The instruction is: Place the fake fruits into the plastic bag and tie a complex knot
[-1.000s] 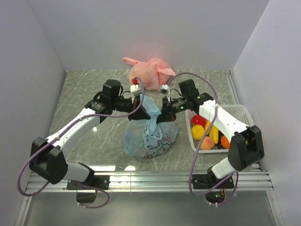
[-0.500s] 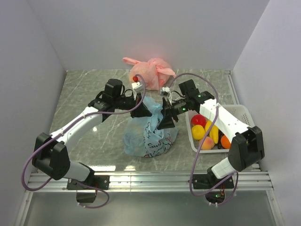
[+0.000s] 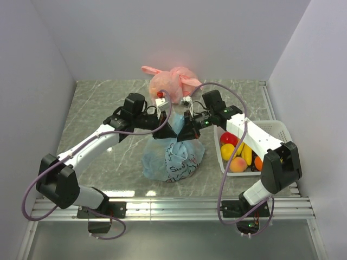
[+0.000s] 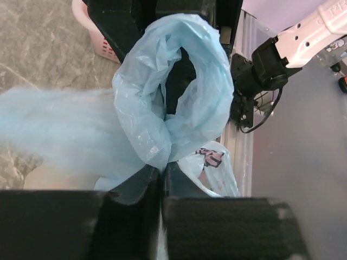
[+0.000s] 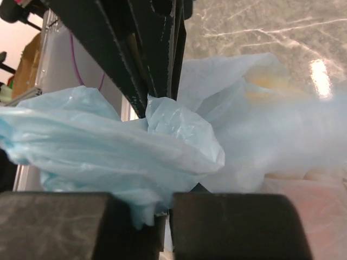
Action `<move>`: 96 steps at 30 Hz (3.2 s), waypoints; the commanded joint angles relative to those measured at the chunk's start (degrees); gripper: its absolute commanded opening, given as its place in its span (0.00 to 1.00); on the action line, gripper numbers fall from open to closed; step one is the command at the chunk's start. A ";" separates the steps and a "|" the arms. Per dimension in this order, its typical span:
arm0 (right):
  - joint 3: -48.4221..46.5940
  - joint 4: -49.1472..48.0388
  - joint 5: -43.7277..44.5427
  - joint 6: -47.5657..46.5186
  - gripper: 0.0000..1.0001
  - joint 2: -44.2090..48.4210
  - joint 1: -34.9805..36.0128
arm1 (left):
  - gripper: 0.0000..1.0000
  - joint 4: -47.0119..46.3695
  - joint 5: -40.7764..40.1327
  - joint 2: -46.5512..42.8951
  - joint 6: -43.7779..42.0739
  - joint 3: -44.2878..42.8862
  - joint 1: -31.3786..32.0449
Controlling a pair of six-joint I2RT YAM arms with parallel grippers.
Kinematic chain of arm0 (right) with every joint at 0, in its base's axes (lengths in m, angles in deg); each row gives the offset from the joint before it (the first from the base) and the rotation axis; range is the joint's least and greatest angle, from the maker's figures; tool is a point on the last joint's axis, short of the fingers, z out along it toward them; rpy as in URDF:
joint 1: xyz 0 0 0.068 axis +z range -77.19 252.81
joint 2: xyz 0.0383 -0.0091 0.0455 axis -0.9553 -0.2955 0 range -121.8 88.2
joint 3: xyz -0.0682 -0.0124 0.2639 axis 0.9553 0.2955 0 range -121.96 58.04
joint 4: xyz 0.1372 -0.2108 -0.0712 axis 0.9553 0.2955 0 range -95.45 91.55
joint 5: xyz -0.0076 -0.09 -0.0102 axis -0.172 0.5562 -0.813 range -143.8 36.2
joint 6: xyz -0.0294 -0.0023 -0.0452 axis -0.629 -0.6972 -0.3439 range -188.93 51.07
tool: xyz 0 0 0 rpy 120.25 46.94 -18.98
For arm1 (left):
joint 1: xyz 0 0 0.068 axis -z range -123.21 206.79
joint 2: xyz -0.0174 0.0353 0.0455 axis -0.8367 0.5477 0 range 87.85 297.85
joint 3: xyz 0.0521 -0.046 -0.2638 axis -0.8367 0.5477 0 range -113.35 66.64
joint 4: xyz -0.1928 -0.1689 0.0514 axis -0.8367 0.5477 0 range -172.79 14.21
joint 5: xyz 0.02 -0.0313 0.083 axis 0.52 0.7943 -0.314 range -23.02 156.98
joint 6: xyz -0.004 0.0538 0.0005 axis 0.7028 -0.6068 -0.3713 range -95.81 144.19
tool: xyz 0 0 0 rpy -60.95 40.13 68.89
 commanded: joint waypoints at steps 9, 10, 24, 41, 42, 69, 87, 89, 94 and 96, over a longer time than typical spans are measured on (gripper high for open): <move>-0.53 4.29 -1.77 -13.71 0.00 1.98 0.37 | 0.61 3.75 4.37 -5.83 2.54 -8.33 -14.57; -0.80 4.82 -1.86 -16.59 0.00 2.07 0.46 | 0.63 4.63 4.02 -4.26 2.10 -8.87 -15.11; -10.90 27.83 1.48 -54.05 0.00 -1.62 4.50 | 0.69 -3.27 15.87 11.66 13.61 -16.16 -16.35; -12.84 31.46 3.68 -60.74 0.00 -2.68 5.38 | 0.67 -9.96 20.81 14.39 17.65 -11.77 -14.32; -12.93 31.80 3.76 -61.26 0.00 -2.68 5.56 | 0.68 -9.69 20.46 14.56 16.95 -11.77 -14.41; -6.43 12.76 5.25 -33.66 0.00 0.22 3.01 | 0.00 -2.75 22.22 7.11 11.51 -12.65 -15.20; 12.91 -25.50 23.27 39.01 0.00 9.19 1.60 | 0.01 15.45 -23.93 -9.16 9.55 -5.63 8.69; 12.56 -24.71 25.38 39.98 0.00 9.28 1.52 | 0.00 14.05 -25.59 -9.25 11.57 -2.64 13.42; 12.82 -25.41 27.14 41.74 0.00 10.68 0.46 | 0.00 10.97 -36.91 -5.05 15.09 2.99 17.58; 13.79 -26.28 27.50 43.05 0.00 11.82 0.46 | 0.00 12.02 -39.91 0.04 16.67 2.12 17.58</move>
